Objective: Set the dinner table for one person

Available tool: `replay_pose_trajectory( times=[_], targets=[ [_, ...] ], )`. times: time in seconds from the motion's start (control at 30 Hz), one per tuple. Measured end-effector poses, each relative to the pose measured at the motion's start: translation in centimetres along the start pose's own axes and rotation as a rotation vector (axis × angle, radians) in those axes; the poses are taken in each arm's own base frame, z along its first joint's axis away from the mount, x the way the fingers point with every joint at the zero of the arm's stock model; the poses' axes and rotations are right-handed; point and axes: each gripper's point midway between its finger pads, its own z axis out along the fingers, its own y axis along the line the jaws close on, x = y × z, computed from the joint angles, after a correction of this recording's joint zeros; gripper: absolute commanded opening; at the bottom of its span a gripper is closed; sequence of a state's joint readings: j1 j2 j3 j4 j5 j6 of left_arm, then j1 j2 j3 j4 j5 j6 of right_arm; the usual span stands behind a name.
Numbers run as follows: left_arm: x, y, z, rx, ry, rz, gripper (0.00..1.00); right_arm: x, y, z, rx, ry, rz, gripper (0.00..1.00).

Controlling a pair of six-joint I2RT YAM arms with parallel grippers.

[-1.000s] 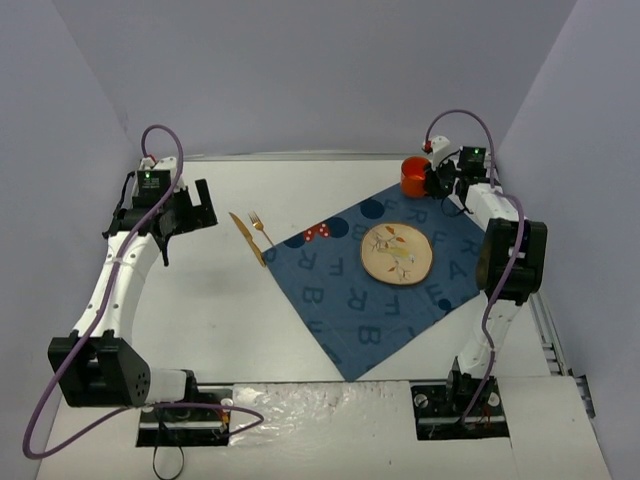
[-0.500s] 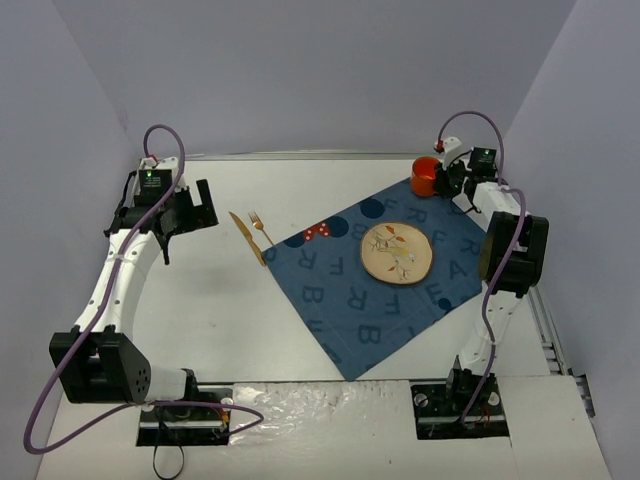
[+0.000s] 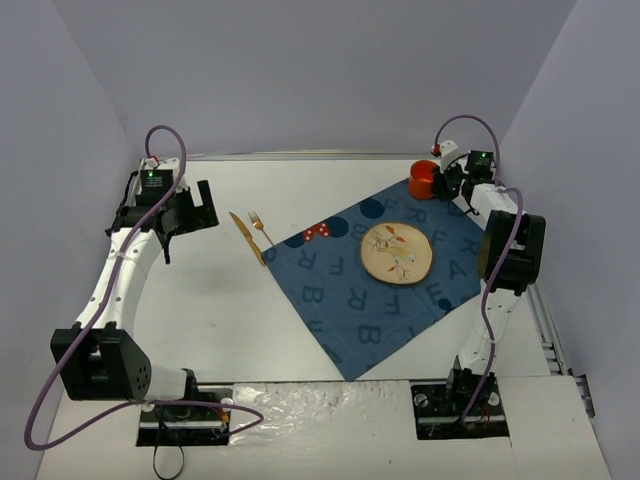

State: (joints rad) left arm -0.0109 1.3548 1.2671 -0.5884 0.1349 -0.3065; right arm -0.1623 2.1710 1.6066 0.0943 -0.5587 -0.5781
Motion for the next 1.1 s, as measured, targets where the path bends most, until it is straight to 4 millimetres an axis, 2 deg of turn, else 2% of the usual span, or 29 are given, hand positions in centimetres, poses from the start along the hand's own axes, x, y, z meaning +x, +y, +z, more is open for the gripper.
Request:
replay_pose_trajectory(
  times=[0.1,0.17,0.27,0.37,0.47,0.53,0.63,0.77,0.83,0.93,1.0,1.1],
  targets=[
    [0.1,0.0,0.1,-0.001,0.004,0.000,0.97,0.2,0.0,0.3,0.002,-0.004,-0.002,0.24],
    [0.1,0.0,0.2,-0.001,0.005,0.000,0.97,0.3,0.0,0.4,0.005,-0.008,-0.005,0.45],
    [0.1,0.0,0.2,-0.001,0.006,-0.001,0.97,0.6,0.0,0.6,0.010,-0.016,-0.008,0.54],
    [0.1,0.0,0.3,-0.002,0.008,-0.006,0.97,1.1,0.3,0.7,0.014,-0.017,0.004,0.69],
    [0.2,0.2,0.5,-0.007,0.013,-0.022,0.97,1.1,0.5,0.0,0.028,-0.012,0.022,0.87],
    [0.2,0.6,0.6,-0.015,0.016,-0.039,0.97,0.2,0.5,-0.9,0.056,-0.022,0.035,0.96],
    [0.1,1.1,0.8,-0.028,0.019,-0.071,0.97,-2.6,0.2,-3.3,0.119,-0.071,0.052,0.99],
    [0.2,1.1,1.0,-0.033,0.024,-0.105,0.97,-7.6,0.1,-7.0,0.211,-0.165,0.056,1.00],
    [0.4,1.0,1.3,-0.034,0.034,-0.122,0.97,-9.5,1.1,-9.0,0.263,-0.189,0.072,1.00],
    [0.9,0.8,1.9,-0.038,0.056,-0.151,0.97,-12.0,3.9,-11.5,0.311,-0.223,0.100,1.00],
    [1.4,0.3,2.4,-0.050,0.072,-0.159,0.97,-13.7,6.6,-13.2,0.310,-0.245,0.119,1.00],
    [2.7,-1.4,3.3,-0.071,0.104,-0.147,0.97,-16.0,11.1,-16.0,0.294,-0.313,0.196,1.00]
  ],
)
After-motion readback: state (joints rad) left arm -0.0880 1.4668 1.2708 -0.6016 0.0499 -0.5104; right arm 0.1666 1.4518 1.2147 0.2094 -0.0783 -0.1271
